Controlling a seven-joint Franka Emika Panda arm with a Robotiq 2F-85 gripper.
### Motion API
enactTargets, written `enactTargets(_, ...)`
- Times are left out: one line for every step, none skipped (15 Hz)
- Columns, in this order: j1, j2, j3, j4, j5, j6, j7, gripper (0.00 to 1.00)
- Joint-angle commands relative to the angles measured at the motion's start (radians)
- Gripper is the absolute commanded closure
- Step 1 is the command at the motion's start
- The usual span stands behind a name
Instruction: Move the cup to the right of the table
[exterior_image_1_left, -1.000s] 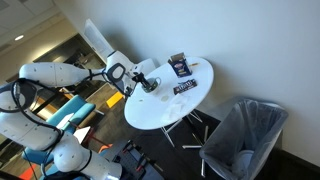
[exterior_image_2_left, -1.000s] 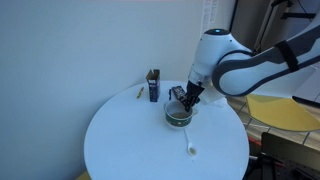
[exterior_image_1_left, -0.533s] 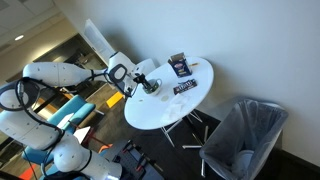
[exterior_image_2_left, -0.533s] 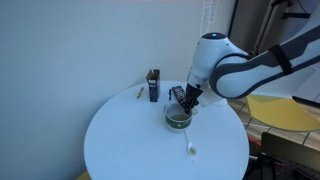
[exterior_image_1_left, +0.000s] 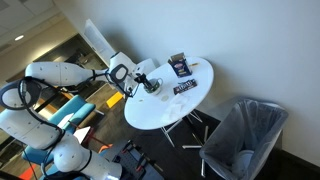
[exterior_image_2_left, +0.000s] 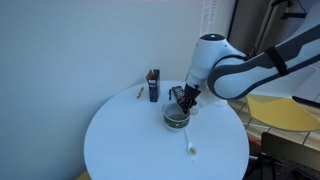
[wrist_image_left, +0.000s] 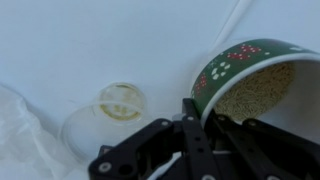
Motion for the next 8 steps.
enactTargets(-0.009,0.008,0.009,0.037,0.016,0.033,0.044,0.97)
enactTargets(-0.008,0.016,0.009,0.044,0.014,0.032,0.052,0.97)
enactTargets(-0.007,0.027,0.009,0.055,0.013,0.029,0.061,0.97)
enactTargets(-0.006,0.037,0.008,0.065,0.012,0.026,0.062,0.97)
enactTargets(-0.005,0.051,0.007,0.080,0.009,0.020,0.069,0.97)
enactTargets(-0.003,0.062,0.006,0.091,0.007,0.017,0.076,0.97)
enactTargets(-0.001,0.075,0.004,0.103,0.005,0.014,0.080,0.97)
enactTargets(0.001,0.085,0.002,0.113,0.004,0.012,0.082,0.97)
